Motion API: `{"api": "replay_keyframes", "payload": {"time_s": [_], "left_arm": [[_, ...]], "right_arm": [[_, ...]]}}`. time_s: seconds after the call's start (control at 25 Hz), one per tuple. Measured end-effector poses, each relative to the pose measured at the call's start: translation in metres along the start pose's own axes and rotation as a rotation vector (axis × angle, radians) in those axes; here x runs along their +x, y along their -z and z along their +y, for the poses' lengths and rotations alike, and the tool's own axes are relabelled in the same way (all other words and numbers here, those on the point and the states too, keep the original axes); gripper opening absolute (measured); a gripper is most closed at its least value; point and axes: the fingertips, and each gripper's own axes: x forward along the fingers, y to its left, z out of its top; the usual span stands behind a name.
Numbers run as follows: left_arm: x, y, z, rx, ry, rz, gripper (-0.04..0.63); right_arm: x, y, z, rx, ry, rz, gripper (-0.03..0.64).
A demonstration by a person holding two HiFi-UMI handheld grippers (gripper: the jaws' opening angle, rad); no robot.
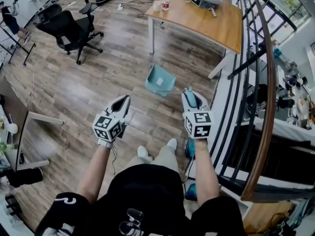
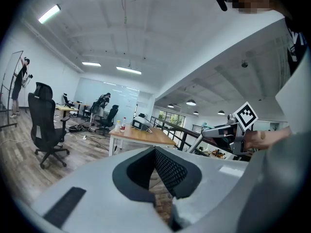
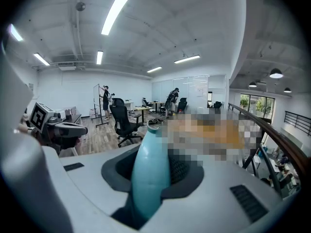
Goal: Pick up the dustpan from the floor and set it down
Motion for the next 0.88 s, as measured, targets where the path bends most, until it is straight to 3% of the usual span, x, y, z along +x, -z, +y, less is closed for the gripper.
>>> {"api": "replay_keyframes", "payload": {"time_s": [0.88], "left_arm": [[-0.032,0.031,0.026,-0.047,-0.069,0.022,-0.003]], "right_arm": [[0.046,0.045,0.037,-0.069,-0.074,0.078,0.089]]}}
